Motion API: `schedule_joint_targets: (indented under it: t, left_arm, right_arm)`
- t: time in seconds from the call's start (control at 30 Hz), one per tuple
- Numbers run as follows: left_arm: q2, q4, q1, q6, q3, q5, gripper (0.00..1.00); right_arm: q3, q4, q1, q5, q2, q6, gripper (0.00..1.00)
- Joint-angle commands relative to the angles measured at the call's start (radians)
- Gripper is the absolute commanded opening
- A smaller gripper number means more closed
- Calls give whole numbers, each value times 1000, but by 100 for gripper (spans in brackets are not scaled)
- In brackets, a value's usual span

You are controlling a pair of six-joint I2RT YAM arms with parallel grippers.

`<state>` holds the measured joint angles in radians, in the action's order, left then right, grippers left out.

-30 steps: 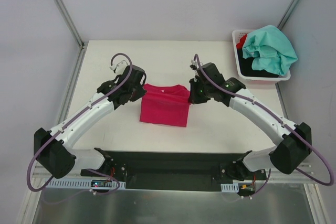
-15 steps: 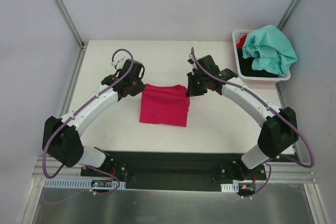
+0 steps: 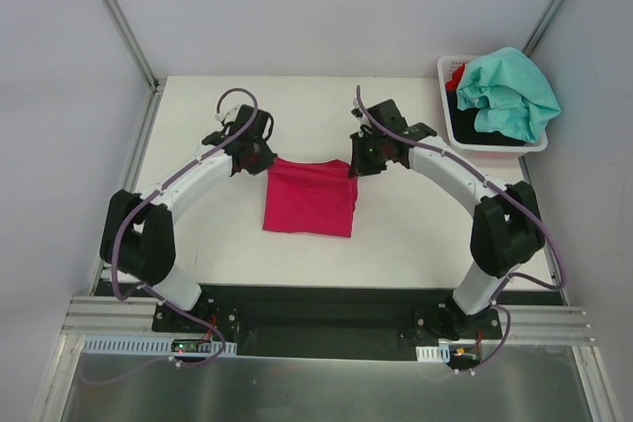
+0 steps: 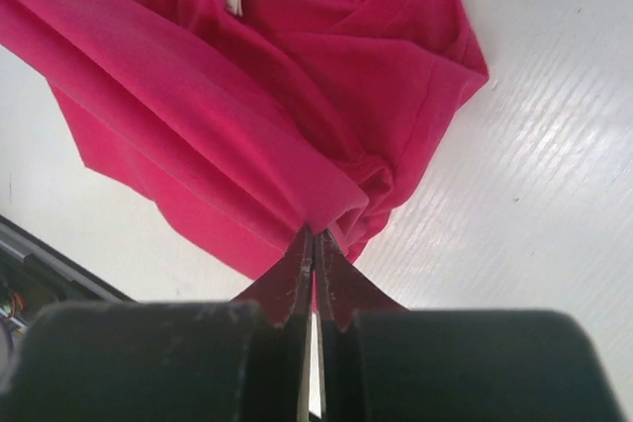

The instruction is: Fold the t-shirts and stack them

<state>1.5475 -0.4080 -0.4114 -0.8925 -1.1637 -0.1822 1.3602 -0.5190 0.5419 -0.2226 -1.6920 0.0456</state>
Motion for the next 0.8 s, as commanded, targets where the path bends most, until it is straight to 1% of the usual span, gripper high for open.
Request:
schedule_joint_targets:
  t: [0.0, 0.17, 0.33, 0.6, 0.73, 0.77]
  left_arm:
    - [68, 52, 31, 40, -82, 13, 0]
    - [172, 64, 52, 53, -161, 35, 0]
    - [255, 72, 69, 50, -208, 50, 0]
    - [296, 101, 98, 47, -179, 61, 0]
    - [307, 113, 111, 64, -174, 50, 0]
    - [307, 118, 114, 67, -171, 47, 0]
  right_arm:
    - [68, 34, -36, -23, -49, -38, 0]
    - [128, 45, -66, -46, -127, -39, 0]
    - [207, 47, -91, -80, -231, -64, 1]
    - [235, 70, -108, -81, -324, -65, 1]
    - [232, 83, -112, -66, -344, -102, 2]
    - [226, 118, -112, -70, -348, -119, 2]
